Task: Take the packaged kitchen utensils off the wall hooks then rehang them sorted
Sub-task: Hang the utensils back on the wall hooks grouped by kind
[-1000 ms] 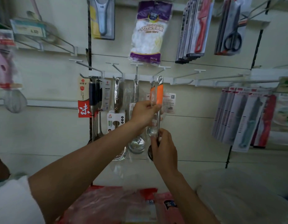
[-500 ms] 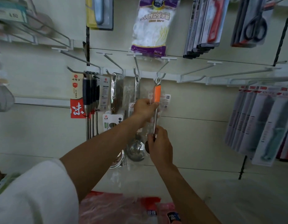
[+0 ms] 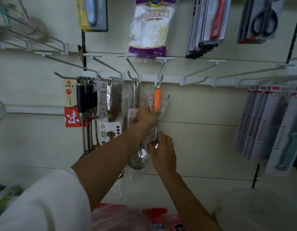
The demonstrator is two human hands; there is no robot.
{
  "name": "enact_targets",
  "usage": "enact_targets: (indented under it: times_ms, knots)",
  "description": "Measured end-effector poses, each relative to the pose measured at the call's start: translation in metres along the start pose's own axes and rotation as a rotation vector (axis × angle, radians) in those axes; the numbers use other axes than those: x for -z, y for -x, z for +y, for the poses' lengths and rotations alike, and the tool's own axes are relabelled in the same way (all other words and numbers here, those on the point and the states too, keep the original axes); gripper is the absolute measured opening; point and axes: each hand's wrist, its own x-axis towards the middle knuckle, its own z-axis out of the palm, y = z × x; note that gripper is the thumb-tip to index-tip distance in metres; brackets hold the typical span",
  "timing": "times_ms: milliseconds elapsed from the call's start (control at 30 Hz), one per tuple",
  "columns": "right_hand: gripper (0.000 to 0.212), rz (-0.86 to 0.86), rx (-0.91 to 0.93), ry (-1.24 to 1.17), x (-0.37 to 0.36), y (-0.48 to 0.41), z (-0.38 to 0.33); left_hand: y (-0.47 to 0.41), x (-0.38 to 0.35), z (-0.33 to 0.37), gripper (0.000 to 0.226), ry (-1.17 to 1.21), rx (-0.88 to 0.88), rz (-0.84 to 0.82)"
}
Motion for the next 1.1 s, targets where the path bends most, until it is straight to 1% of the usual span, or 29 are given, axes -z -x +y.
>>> enact_targets:
  times_ms: [67,167,267,367,433,500,600,667,733,867,967,1100]
  knots:
    - [0.063,0.003,-0.024,0.028,0.005,0.009,-0.003,0.015,0.007,-0.005,0.03,-0.029,0.003,-0.036]
    - [0.068,0.002,-0.035,0.077,0.014,0.026,-0.015,0.048,0.03,-0.009,0.035,-0.026,-0.037,-0.096]
    - [0.069,0.019,0.003,0.072,0.018,0.041,-0.039,0.08,0.077,-0.007,0.045,-0.17,-0.17,-0.123]
    - [0.064,0.028,0.067,0.065,0.008,0.059,-0.077,0.11,0.147,-0.011,0.046,-0.362,-0.323,-0.12]
    - [0.064,0.0,0.114,0.05,-0.004,0.077,-0.111,0.13,0.204,-0.02,0.051,-0.451,-0.372,-0.102]
    - [0.066,-0.037,0.18,0.028,-0.021,0.098,-0.149,0.147,0.266,-0.038,0.058,-0.626,-0.389,-0.06]
    - [0.067,-0.101,0.279,0.001,-0.055,0.136,-0.212,0.181,0.366,-0.074,0.083,-0.981,-0.313,0.022]
    - [0.067,-0.141,0.348,-0.038,-0.08,0.165,-0.257,0.205,0.431,-0.097,0.096,-1.13,-0.286,0.089]
    - [0.067,-0.193,0.415,-0.091,-0.107,0.196,-0.305,0.233,0.494,-0.114,0.098,-1.219,-0.23,0.156]
    - [0.07,-0.3,0.541,-0.169,-0.159,0.264,-0.404,0.296,0.611,-0.125,0.093,-1.349,-0.127,0.266]
    - [0.074,-0.356,0.627,-0.231,-0.194,0.32,-0.477,0.347,0.691,-0.134,0.091,-1.403,-0.055,0.348]
    - [0.071,-0.472,0.733,-0.297,-0.231,0.396,-0.563,0.415,0.786,-0.146,0.091,-1.494,0.069,0.431]
